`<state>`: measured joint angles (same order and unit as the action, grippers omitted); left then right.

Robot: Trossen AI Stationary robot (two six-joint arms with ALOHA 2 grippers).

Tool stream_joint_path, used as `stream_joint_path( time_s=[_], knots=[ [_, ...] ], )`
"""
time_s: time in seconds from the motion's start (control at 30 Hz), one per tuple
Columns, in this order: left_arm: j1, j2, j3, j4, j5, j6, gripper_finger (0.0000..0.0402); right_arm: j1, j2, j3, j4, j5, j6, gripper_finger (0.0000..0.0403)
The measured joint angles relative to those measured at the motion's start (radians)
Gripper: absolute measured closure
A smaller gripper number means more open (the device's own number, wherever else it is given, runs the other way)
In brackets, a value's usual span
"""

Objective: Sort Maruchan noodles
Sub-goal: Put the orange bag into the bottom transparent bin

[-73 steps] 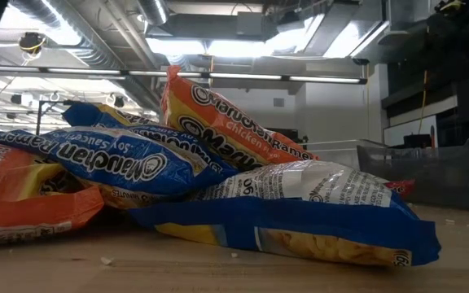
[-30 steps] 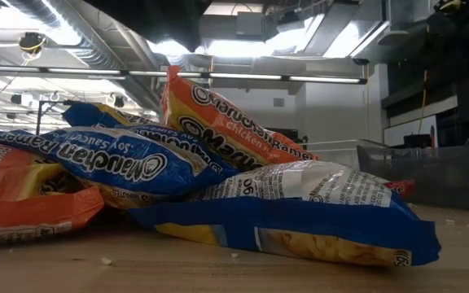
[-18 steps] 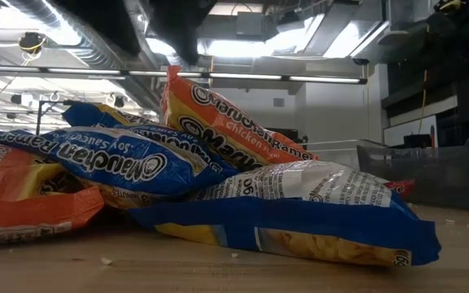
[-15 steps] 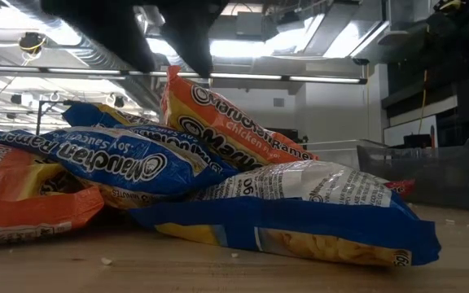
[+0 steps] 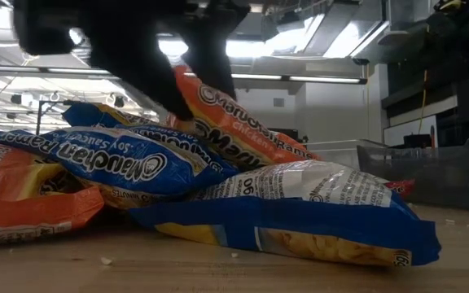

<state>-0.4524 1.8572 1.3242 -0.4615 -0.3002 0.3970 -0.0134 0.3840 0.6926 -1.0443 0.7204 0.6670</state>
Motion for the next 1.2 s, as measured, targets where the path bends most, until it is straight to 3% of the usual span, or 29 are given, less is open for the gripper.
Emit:
stream_joint_path(
  time_s=[0.13, 0.27, 0.63, 0.9, 1.2],
  knots=[
    [0.007, 0.006, -0.001, 0.011, -0.016, -0.012, 0.0185, 0.000, 0.000, 0.000, 0.000, -0.007, 0.000, 0.0052],
    [0.014, 0.014, 0.000, 0.007, -0.027, -0.053, 0.0215, 0.000, 0.000, 0.000, 0.000, -0.007, 0.000, 0.0052],
    [0.021, 0.014, 0.000, 0.057, -0.080, -0.081, 0.0391, 0.000, 0.000, 0.000, 0.000, -0.007, 0.001, 0.0052],
    [0.026, 0.006, 0.075, 0.052, -0.183, -0.074, 0.0400, 0.000, 0.000, 0.000, 0.000, -0.007, 0.001, 0.0052],
    [0.070, 0.004, 0.302, 0.074, -0.156, -0.073, 0.0401, 0.000, 0.000, 0.000, -0.001, -0.007, 0.001, 0.0052]
  ],
)
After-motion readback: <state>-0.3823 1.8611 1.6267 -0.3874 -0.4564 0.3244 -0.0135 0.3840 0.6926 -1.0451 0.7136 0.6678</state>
